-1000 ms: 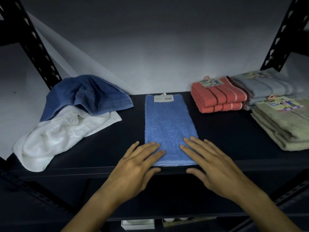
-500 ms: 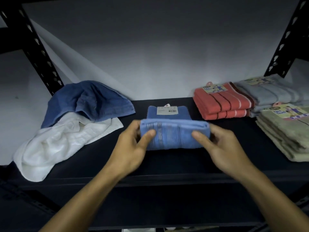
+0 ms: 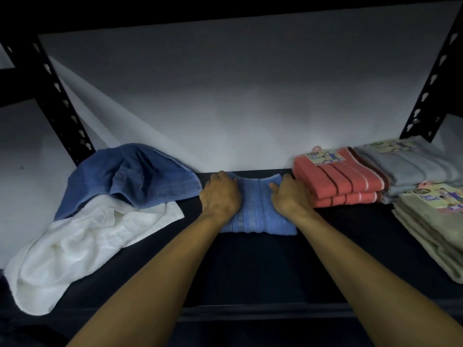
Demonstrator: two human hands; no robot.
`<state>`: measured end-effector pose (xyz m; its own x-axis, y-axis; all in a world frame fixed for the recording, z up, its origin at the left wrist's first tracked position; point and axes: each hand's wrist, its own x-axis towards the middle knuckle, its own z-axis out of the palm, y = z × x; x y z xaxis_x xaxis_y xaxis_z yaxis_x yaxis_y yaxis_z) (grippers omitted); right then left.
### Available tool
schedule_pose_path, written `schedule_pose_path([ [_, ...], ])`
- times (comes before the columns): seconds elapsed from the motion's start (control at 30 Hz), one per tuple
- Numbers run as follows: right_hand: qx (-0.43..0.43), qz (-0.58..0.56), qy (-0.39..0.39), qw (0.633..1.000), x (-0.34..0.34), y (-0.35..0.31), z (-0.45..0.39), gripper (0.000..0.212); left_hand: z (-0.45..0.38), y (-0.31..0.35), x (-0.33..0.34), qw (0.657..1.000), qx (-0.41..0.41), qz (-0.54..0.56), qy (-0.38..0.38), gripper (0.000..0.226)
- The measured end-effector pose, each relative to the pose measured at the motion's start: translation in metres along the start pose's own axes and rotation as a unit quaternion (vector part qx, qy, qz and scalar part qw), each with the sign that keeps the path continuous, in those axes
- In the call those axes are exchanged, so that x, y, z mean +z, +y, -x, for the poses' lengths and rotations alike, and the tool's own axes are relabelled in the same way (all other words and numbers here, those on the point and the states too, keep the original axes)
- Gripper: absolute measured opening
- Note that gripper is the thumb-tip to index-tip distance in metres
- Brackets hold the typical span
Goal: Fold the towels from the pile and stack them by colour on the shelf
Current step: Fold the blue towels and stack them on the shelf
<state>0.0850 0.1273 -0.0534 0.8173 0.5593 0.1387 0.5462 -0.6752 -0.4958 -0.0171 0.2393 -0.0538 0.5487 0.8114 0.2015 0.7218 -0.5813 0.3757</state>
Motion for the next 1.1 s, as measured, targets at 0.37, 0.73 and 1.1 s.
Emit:
schedule_pose_path([
  [0.37, 0.091, -0.084, -0.086, 0.989, -0.006, -0.003, -0.015, 0.024, -0.038, -0.012, -0.015, 0.925, -0.139, 0.272, -0.225, 0.03],
  [0.73, -0.171, -0.316, 0.117, 0.926, -0.04, 0.009, 0.023, 0.006, 0.021, -0.025, -0.06, 0.902, 0.073, 0.42, -0.067, 0.02],
  [1.1, -0.452, -0.009, 0.092, 0.887, -0.036, 0.079, 0.1, 0.025, 0.1, -0.089, -0.059, 0.885, 0.46, 0.063, 0.027, 0.022],
])
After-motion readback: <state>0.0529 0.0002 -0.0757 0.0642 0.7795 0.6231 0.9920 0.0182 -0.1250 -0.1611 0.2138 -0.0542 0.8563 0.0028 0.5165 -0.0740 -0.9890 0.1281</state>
